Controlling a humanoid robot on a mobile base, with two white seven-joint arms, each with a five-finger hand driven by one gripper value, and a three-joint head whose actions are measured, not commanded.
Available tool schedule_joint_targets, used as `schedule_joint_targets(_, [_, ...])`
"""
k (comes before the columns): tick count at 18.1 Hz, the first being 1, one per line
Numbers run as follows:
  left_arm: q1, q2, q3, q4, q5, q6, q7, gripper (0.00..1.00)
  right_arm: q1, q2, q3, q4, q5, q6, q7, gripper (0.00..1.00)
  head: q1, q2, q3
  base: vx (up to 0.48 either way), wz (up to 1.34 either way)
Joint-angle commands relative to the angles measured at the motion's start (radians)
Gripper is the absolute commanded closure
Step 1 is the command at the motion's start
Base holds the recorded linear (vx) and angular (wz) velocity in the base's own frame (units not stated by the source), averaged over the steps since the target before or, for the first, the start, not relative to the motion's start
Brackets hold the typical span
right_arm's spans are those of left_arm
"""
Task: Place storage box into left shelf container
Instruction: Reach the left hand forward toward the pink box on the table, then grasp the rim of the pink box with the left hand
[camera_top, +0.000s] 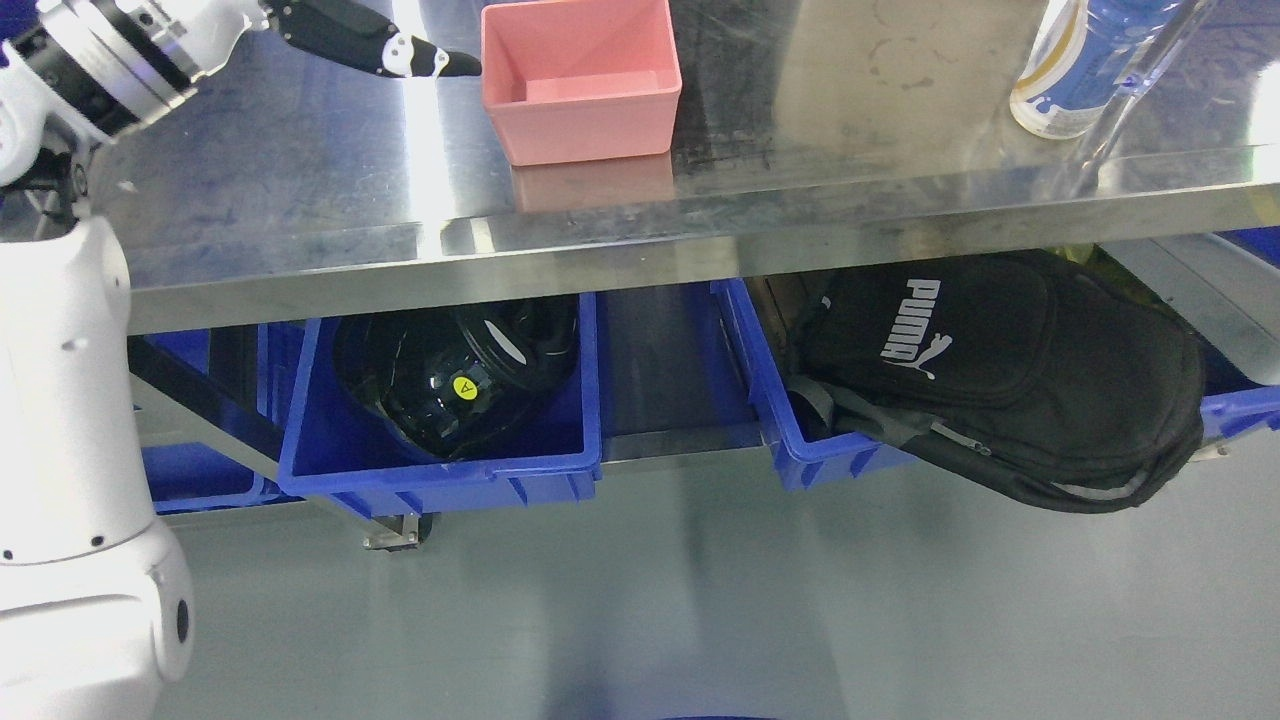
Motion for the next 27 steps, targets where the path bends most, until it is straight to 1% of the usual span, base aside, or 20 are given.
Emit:
schedule_joint_targets(1, [-0.231,0.065,-0.435,0.194,-0.060,0.052,-0.034,0.03,-0.003,-0.017,0.000,-0.017,-0.021,-0.001,0.001,0.00,0.0000,0.000,0.000,0.000,0.00])
schedule_joint_targets(3, [-0.262,0.059,-0.487,0.207,-0.057,0.080,-0.074,0.05,-0.003,-0.017,0.000,-0.017,-0.021,-0.001,0.001,0.00,0.0000,0.000,0.000,0.000,0.00])
schedule_joint_targets(6, [-0.265,0.023,-0.500,0.205,-0.057,0.106,-0.114,0.06,-0.003,-0.017,0.000,-0.017,-0.021,-0.002,0.001,0.00,0.0000,0.000,0.000,0.000,0.00])
schedule_joint_targets(9, [-0.261,0.029,-0.530,0.207,-0.060,0.108,-0.131,0.06,-0.005,-0.017,0.000,-0.017,-0.021,-0.001,0.001,0.00,0.0000,0.000,0.000,0.000,0.00])
schedule_joint_targets(13, [-0.264,0.061,-0.543,0.208,-0.072,0.109,-0.134,0.06,-0.005,-0.017,0.000,-0.017,-0.021,-0.002,0.001,0.00,0.0000,0.000,0.000,0.000,0.00])
schedule_joint_targets(18, [-0.267,0.061,-0.541,0.231,-0.120,0.108,-0.156,0.06,-0.003,-0.017,0.000,-0.017,-0.021,-0.001,0.001,0.00,0.0000,0.000,0.000,0.000,0.00])
schedule_joint_targets(20, [-0.268,0.050,-0.541,0.253,-0.124,0.108,-0.156,0.07,-0.005,-0.017,0.000,-0.017,-0.021,-0.001,0.001,0.00,0.0000,0.000,0.000,0.000,0.00])
schedule_joint_targets(22, [-0.282,0.017,-0.538,0.306,-0.143,0.108,-0.154,0.09,-0.005,-0.017,0.000,-0.017,-0.021,-0.001,0.002,0.00,0.0000,0.000,0.000,0.000,0.00])
schedule_joint_targets(27, [-0.388,-0.112,-0.543,0.508,-0.170,0.108,-0.156,0.09,-0.003,-0.017,0.000,-0.017,-0.021,-0.001,0.001,0.00,0.0000,0.000,0.000,0.000,0.00])
